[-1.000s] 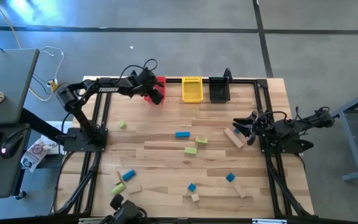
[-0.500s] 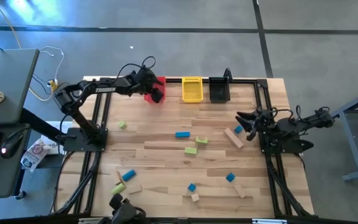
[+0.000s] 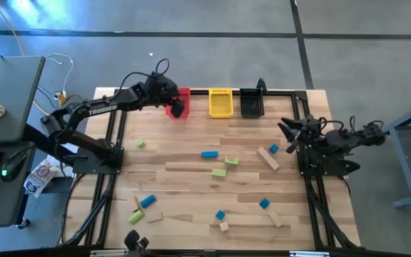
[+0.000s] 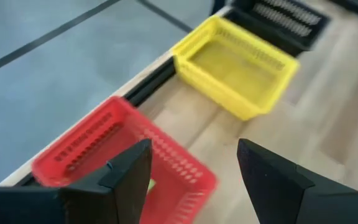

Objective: Sort & place blocks by color
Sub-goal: Put the blue block into the black bin

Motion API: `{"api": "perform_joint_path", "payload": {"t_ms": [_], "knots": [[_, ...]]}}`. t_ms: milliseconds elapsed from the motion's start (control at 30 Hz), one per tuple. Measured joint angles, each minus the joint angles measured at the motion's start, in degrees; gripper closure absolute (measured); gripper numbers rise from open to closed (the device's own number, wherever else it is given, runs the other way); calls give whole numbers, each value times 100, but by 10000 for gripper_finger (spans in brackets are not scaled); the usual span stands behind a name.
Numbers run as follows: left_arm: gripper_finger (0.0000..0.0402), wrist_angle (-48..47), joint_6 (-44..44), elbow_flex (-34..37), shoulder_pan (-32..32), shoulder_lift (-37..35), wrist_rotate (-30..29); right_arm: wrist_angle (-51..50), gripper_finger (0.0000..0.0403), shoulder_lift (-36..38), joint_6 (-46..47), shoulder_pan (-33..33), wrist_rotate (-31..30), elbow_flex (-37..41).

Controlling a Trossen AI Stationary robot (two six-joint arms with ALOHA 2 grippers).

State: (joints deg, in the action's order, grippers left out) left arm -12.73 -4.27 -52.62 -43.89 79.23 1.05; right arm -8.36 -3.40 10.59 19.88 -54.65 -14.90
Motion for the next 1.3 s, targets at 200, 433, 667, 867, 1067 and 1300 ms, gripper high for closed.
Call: {"api": "perform_joint_path", "payload": {"t_ms": [200, 433, 667, 867, 1067, 1300], "knots": [[179, 3, 0, -2, 209, -82, 7, -1564, 274, -760, 1109, 0, -145, -854], [179, 4, -11, -2, 297, -75, 6, -3560, 274, -1937, 2768, -2, 25, -1928], [179, -82, -52, -2, 399, -71, 6, -5375, 274, -3007, 4713, -429, 1298, -2345], [179, -125, -59, 0, 434, -69, 6, -5603, 274, -3726, 5104, -1013, 2605, -2345], [179, -125, -63, 0, 435, -69, 6, -5571, 274, -4328, 4954, -1484, 3441, -2345], [179, -125, -63, 0, 436, -67, 6, -5161, 270, -4905, 4246, -1921, 3793, -2345]]}}
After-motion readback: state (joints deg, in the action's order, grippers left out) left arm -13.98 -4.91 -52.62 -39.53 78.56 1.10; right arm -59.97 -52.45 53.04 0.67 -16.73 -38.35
